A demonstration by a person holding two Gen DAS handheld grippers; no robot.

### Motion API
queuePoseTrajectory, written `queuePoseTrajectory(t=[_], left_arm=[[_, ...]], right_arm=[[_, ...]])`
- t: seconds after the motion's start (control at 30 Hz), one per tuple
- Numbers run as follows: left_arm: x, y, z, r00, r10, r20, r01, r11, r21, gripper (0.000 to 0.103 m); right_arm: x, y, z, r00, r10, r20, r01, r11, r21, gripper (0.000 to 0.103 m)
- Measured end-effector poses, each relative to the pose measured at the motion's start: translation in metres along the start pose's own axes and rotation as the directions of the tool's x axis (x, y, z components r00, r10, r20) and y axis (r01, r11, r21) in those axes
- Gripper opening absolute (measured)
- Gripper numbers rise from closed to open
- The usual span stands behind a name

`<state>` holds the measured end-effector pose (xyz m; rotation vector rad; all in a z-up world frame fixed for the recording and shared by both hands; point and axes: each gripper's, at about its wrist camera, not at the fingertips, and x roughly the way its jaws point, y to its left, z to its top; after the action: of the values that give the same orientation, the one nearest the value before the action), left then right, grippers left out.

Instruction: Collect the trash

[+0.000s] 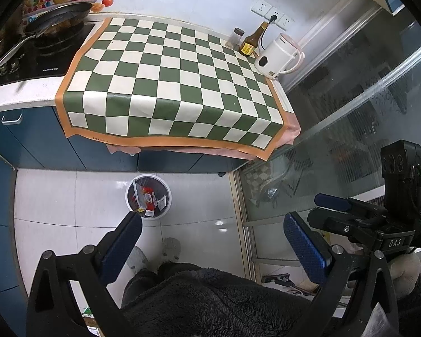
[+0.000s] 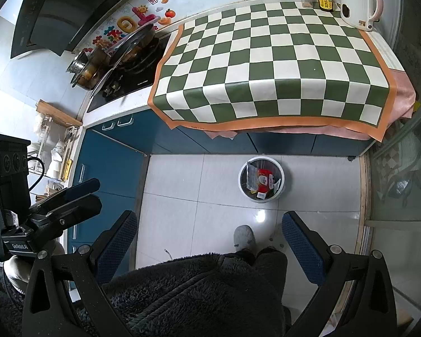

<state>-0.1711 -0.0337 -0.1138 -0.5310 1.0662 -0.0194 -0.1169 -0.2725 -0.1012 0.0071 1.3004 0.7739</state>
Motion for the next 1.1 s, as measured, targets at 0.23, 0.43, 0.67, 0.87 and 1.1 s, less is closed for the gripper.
queuePoseTrajectory(t=[0.23,0.43,0.67,0.87,1.1], left_arm=[[-0.0006,0.001,0.0007,1.0,0.001,0.001,-0.001,1.0,0.0,0.103],[-0.003,0.0016,0.0052,1.0,0.012,0.006,-0.012,1.0,0.001,0.103],[-0.0024,0.0021,0.0079,1.0,0.012,0.006,-0.012,1.0,0.002,0.103],[-0.0018,0.0008,0.0077,1.0,0.015,0.011,-0.015,1.0,-0.003,0.103],[-0.0019,0.0007,0.0066,1.0,0.014,0.008,-0.014,1.0,0.003,0.103]], right_arm=[[-0.0022,0.0021,0.0024,1.0,0.001,0.001,-0.001,1.0,0.001,0.103],[-0.0053,0.0026,0.0067,1.0,-0.002,0.0,0.002,1.0,-0.003,0.103],[-0.0055,0.0025,0.0065,1.0,-0.002,0.0,0.002,1.0,-0.004,0.103],[-0.0067,0.0025,0.0071,1.0,-0.001,0.0,0.001,1.0,-0.004,0.103],[-0.0053,0.0027,0.0053,1.0,-0.002,0.001,0.002,1.0,-0.006,0.103]])
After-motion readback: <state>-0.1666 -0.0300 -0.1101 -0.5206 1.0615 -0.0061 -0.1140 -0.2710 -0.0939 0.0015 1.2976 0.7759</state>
